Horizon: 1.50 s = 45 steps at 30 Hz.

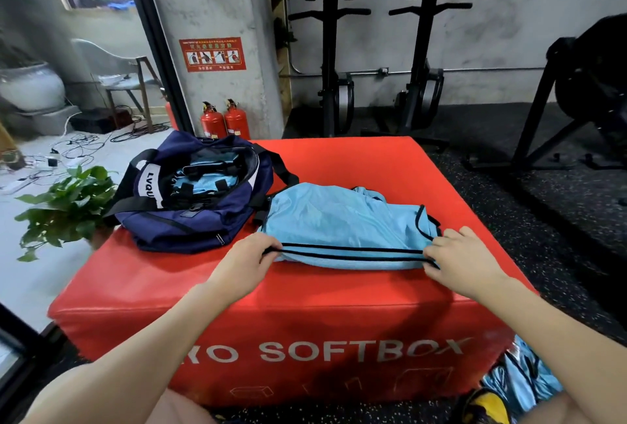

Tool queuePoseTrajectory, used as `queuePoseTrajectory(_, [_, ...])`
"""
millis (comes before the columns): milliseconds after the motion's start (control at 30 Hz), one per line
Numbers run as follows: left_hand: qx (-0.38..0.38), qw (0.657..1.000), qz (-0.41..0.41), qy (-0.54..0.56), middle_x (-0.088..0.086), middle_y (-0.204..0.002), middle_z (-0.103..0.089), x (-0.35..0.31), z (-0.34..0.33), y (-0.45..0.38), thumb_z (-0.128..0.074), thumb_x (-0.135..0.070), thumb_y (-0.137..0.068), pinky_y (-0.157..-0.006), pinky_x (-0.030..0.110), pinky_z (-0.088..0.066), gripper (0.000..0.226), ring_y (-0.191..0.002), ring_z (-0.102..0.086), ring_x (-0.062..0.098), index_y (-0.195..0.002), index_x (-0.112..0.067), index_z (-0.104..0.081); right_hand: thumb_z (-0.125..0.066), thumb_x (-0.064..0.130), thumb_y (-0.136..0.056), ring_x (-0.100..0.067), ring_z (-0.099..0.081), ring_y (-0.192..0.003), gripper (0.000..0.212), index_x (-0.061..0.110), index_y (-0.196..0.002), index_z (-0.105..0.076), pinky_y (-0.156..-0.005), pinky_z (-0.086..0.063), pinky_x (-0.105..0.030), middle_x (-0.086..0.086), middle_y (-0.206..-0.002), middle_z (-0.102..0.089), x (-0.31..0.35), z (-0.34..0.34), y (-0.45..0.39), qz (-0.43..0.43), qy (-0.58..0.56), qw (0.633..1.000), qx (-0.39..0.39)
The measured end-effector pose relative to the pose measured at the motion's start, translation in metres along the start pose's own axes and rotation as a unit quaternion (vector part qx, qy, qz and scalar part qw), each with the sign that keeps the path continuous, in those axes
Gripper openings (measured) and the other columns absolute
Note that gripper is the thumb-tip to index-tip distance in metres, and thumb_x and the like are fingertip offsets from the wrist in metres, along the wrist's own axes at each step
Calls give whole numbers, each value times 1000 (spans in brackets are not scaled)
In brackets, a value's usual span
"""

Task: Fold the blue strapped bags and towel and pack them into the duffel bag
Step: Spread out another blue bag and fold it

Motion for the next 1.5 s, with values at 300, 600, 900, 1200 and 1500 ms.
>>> queuePoseTrajectory(300, [-136, 991, -17, -1, -16, -92, -64, -50, 132, -59, -71, -8, -89, -88, 14, -40, 16, -90, -55, 1, -101, -19, -76, -77, 19, -80, -24, -65, -84, 6, 20, -86, -76, -77, -48, -36, 4, -82, -72, -80, 116, -30, -167, -218, 951, -145])
queuePoseTrajectory(600, [-247, 968, -34, -10, -5, -92, -70, -156, 325, -107, -74, -12, -87, -92, 27, -45, 14, -94, -61, 12, -99, -15, -78, -78, 13, -84, -8, -67, -86, 13, 24, -91, -77, -80, -44, -12, 9, -88, -73, -154, 304, -62, -230, -424, 828, -286])
queuePoseTrajectory(900, [-298, 951, -55, 63, -14, -83, -71, -225, 450, -96, -84, -12, -76, -90, 22, -50, 22, -85, -67, 3, -89, -27, -76, -82, 6, -79, -8, -64, -76, 18, 23, -83, -77, -76, -48, -20, 3, -81, -74, -190, 447, -66, -212, -456, 817, -280])
queuePoseTrajectory(1200, [-283, 956, -79, -6, -15, -83, -71, -248, 483, -74, -81, -28, -82, -69, 10, -43, 8, -79, -64, -2, -89, -28, -76, -80, 6, -80, -18, -66, -83, 14, 20, -84, -79, -84, -51, -29, -4, -82, -77, -194, 502, -57, -197, -470, 823, -249])
queuePoseTrajectory(1500, [-278, 956, -83, -48, -7, -69, -70, -243, 476, -56, -75, -45, -86, -63, 22, -48, 26, -68, -65, 10, -75, -22, -72, -74, -5, -80, -19, -65, -86, 15, 8, -86, -79, -94, -51, -33, -9, -85, -76, -196, 501, -59, -192, -518, 801, -228])
Point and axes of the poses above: each hand's wrist, its own y-axis away from the middle knuckle, its own z-axis out of the back of the hand, x = y × z, the point moved 10 cm from there along -y, towards the middle knuckle
